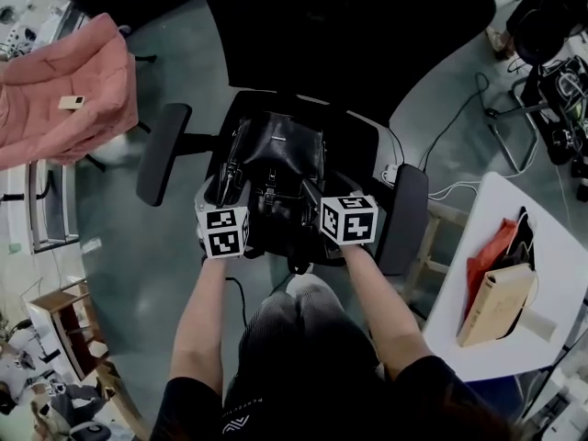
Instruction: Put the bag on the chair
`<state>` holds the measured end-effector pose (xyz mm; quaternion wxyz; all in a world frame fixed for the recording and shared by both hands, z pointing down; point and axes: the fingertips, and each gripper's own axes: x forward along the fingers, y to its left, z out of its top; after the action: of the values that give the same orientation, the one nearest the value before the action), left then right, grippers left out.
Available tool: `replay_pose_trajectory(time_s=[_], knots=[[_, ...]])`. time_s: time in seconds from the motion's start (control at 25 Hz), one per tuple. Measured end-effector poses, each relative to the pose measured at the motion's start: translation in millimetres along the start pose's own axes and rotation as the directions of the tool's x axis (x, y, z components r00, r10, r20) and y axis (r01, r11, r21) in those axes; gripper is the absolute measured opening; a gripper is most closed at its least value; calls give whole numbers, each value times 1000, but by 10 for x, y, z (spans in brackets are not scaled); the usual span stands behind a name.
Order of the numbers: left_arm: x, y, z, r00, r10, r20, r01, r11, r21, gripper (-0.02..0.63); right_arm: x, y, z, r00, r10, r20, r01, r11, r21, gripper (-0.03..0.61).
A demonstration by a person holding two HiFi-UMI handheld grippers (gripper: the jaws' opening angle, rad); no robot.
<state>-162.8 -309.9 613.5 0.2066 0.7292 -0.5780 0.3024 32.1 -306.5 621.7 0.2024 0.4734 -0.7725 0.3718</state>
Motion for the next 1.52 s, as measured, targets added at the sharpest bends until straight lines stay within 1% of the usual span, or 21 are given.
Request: replay_pose_trajectory(time_s=[0.04, 0.12, 0.2, 0.24, 0.36, 0.48, 0.6, 0.8, 0.92, 1.04, 1.28, 1.4, 1.52], knots=[[-39, 12, 30, 1000, -3, 3, 3, 1000, -9, 296, -48, 5, 24, 1000, 3, 9, -3, 1000, 3, 240], [-150, 22, 107, 1000, -8, 23, 9, 1000, -23, 256, -157, 17, 72, 1000, 0, 30, 0, 1000, 3, 191], [-295, 10, 216, 998, -10, 62, 12, 1000, -22, 172, -270, 32, 121, 998, -12, 58, 12, 1000, -1, 143], [-368, 1, 271, 996, -11, 83, 13, 1000, -21, 145, -323, 43, 149, 997, -18, 73, 19, 1000, -4, 122], [-581, -28, 390, 992, -20, 125, 23, 999, -29, 103, -462, 84, 229, 992, -42, 119, 43, 999, -11, 46], [-779, -62, 451, 989, -23, 149, 29, 999, -42, 82, -604, 109, 273, 985, -69, 159, 72, 997, -9, 5], [-948, -83, 498, 985, -19, 173, 30, 998, -60, 66, -727, 172, 265, 982, -74, 171, 78, 997, -16, 0], [-1140, -137, 523, 979, -27, 202, 45, 996, -83, 51, -866, 256, 211, 984, -67, 162, 74, 997, -36, -1], [-1195, -160, 508, 978, -26, 207, 44, 996, -82, 48, -945, 254, 218, 984, -74, 164, 81, 996, -37, -2], [-1276, -129, 512, 977, -16, 212, 34, 996, -80, 31, -1044, 299, 259, 981, -69, 179, 75, 997, -28, -2], [-1420, -119, 532, 977, -40, 208, 50, 998, -44, 29, -1186, 403, 271, 980, -62, 189, 73, 996, -50, -2], [-1450, -99, 543, 977, -43, 208, 54, 997, -46, 29, -1220, 438, 234, 980, -67, 187, 77, 996, -46, -2], [-1485, -91, 586, 973, -47, 225, 58, 997, -41, 29, -1231, 483, 238, 979, -67, 190, 78, 996, -50, -2]])
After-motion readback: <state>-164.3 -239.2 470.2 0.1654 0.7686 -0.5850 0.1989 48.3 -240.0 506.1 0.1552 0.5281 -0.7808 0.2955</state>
